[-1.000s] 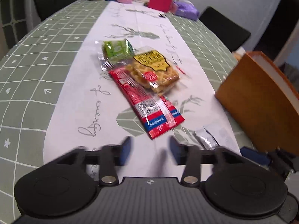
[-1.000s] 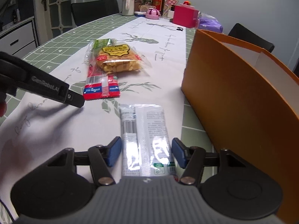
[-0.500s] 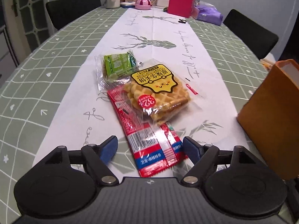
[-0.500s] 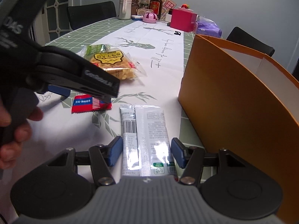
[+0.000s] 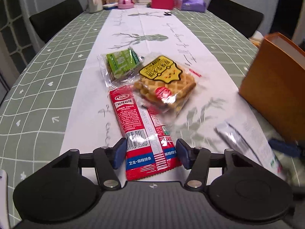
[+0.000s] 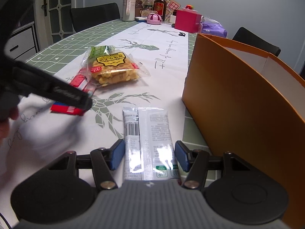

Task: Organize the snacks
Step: 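Move the left tool to the red spicy-strip bag while the right holds the sachets, then close the left gripper on the red spicy-strip bag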

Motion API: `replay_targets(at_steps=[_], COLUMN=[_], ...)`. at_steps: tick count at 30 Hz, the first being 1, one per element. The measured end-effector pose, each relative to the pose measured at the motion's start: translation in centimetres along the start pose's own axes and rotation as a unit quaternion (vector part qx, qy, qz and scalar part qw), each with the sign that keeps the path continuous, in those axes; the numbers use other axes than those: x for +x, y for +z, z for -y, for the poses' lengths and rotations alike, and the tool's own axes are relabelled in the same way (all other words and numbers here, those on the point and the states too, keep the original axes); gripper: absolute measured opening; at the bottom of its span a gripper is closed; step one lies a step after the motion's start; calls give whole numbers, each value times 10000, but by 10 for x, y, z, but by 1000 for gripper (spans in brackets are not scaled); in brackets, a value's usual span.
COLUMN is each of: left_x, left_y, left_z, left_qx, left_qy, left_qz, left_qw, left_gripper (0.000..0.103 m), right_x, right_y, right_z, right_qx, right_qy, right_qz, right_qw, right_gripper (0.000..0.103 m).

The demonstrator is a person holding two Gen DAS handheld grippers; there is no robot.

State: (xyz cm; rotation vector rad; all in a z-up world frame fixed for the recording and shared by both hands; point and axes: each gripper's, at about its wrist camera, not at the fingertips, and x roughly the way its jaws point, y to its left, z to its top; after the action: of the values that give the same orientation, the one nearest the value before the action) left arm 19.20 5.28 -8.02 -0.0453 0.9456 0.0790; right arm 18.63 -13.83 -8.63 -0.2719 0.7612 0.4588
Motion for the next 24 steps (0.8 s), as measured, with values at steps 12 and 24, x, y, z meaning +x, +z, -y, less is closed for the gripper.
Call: replay_targets(at_steps=[12, 24], left_x=[-52, -70], left_y=[-59, -75], left_z=[-2, -3], left_qx=[839, 630], left_qy=[-949, -1288], left_qz=[-504, -371], left_qw=[9907, 9890], left_gripper=[64, 80], right_x=[-23, -47], right_y=[-18, -37], right_z=[-10, -10], right_qx=[8, 226], right_qy=[136, 173], right_qz=[-159, -323], right_qw=[9998, 9991], right_gripper=[57, 59])
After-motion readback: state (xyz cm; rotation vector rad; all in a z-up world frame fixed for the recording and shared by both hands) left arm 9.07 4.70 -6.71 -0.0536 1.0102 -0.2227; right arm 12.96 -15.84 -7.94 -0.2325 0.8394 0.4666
